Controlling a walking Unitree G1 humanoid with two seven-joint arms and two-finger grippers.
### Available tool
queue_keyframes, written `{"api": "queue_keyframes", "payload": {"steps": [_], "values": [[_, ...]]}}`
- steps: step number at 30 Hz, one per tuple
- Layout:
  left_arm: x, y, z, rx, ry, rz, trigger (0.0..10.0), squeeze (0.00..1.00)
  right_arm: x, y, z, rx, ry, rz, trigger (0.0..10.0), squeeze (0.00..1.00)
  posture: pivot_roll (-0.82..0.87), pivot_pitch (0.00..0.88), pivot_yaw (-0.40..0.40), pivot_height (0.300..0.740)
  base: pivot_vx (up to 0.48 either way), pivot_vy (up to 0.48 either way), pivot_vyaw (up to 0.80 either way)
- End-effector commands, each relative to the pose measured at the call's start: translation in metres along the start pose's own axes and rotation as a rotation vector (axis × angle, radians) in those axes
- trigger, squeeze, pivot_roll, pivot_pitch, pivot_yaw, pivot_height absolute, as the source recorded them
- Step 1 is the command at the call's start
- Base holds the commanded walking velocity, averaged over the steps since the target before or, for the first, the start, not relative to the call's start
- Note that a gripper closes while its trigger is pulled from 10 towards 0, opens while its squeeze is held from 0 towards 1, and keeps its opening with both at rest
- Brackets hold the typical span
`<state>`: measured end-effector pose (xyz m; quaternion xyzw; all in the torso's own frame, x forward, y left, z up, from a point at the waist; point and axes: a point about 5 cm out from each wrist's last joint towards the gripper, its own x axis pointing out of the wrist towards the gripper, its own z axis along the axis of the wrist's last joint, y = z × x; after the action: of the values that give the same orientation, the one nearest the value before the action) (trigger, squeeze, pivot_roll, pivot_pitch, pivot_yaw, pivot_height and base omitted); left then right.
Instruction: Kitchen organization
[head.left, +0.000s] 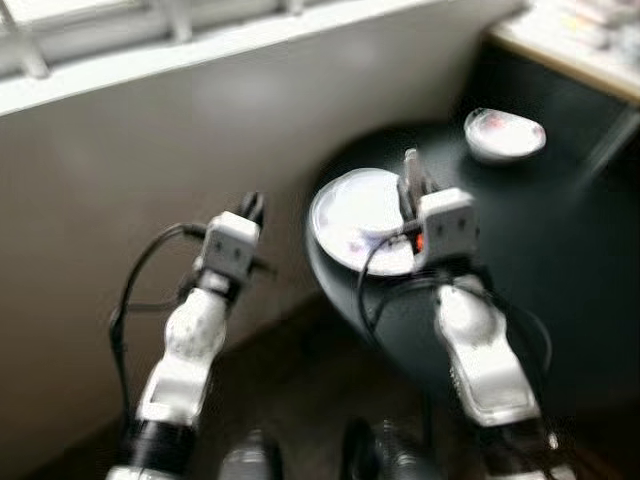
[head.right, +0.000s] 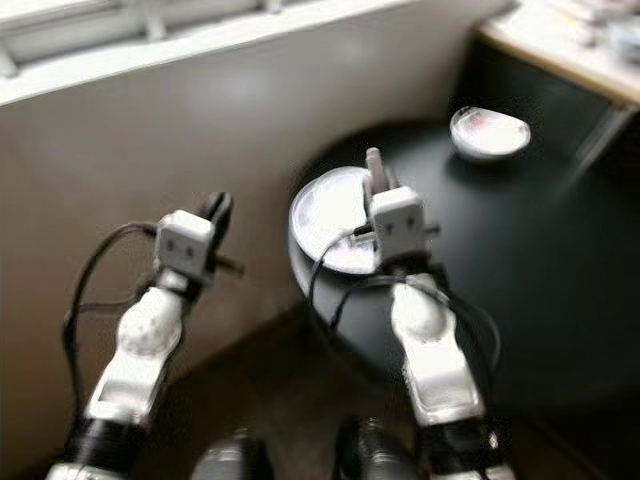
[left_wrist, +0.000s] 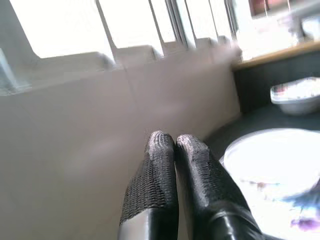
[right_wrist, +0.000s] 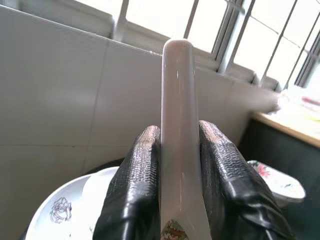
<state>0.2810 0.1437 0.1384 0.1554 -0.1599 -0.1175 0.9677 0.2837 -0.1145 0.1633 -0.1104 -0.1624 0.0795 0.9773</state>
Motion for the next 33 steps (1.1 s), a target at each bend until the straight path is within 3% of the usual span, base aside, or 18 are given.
{"api": "queue_keyframes", "payload": {"steps": [1, 5, 33], "values": [[-0.002, -0.0021, -0.0025, -0.006, 0.015, -0.005, 10.0, 0.0, 0.0016, -0.0014, 0.0039, -0.016, -0.02, -0.001, 10.0, 0.0, 0.15, 0.0, -0.028, 0.74, -0.311, 0.0, 0.0], [-0.0017, -0.0024, -0.0018, -0.004, 0.01, -0.004, 10.0, 0.0, 0.002, 0.0004, 0.0038, -0.037, -0.019, 0.012, 10.0, 0.0, 0.15, 0.0, -0.028, 0.74, -0.232, 0.0, 0.0], [0.0026, -0.0001, -0.0026, 0.042, 0.012, 0.012, 10.0, 0.0, 0.0056, 0.0077, 0.0025, -0.141, -0.015, 0.064, 10.0, 0.0, 0.15, 0.0, -0.029, 0.74, 0.0, 0.0, 0.8]]}}
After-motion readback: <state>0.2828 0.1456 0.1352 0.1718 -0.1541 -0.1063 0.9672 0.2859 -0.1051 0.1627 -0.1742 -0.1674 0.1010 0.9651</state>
